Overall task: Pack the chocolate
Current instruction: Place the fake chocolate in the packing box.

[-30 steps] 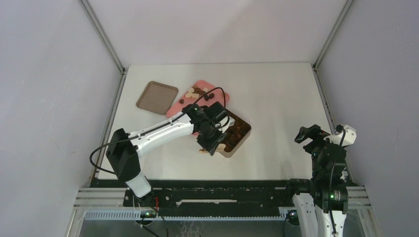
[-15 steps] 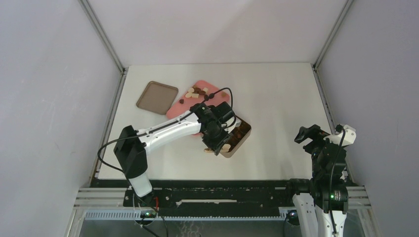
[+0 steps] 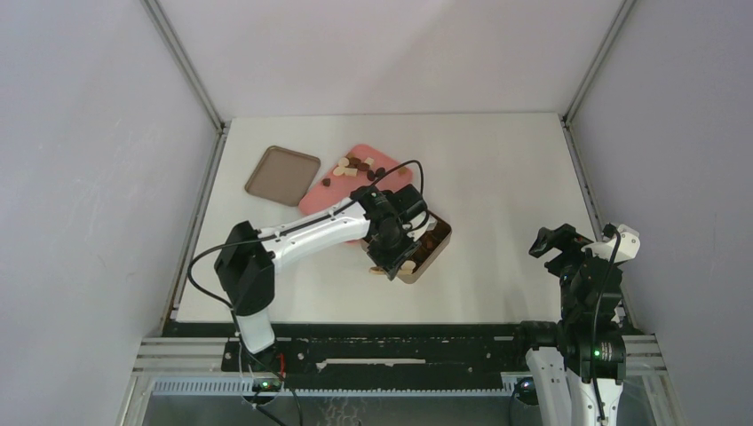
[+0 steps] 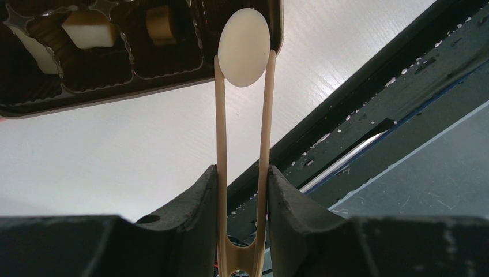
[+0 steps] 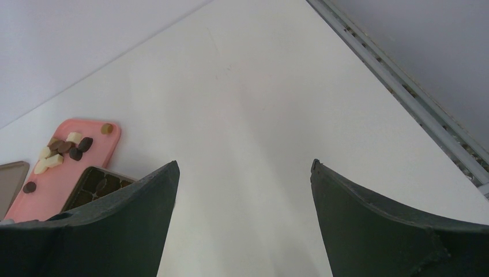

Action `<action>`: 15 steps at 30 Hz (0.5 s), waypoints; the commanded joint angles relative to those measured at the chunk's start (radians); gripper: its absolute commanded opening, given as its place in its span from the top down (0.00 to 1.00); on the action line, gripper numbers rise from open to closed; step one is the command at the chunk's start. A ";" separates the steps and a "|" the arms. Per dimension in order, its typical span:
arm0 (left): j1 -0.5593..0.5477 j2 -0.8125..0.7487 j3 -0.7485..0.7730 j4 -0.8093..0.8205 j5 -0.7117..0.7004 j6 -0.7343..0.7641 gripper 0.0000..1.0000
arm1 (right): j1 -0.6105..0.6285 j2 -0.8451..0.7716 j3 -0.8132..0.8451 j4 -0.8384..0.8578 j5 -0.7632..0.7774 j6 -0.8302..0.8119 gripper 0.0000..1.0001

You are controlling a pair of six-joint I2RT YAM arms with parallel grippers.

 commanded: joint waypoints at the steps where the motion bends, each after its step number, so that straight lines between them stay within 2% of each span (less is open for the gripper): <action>1: -0.008 0.009 0.066 -0.005 0.013 0.024 0.73 | 0.006 -0.001 -0.001 0.030 0.006 -0.003 0.07; 15: -0.010 -0.002 0.054 -0.014 -0.005 0.021 0.61 | 0.006 -0.003 -0.001 0.030 0.004 -0.003 0.07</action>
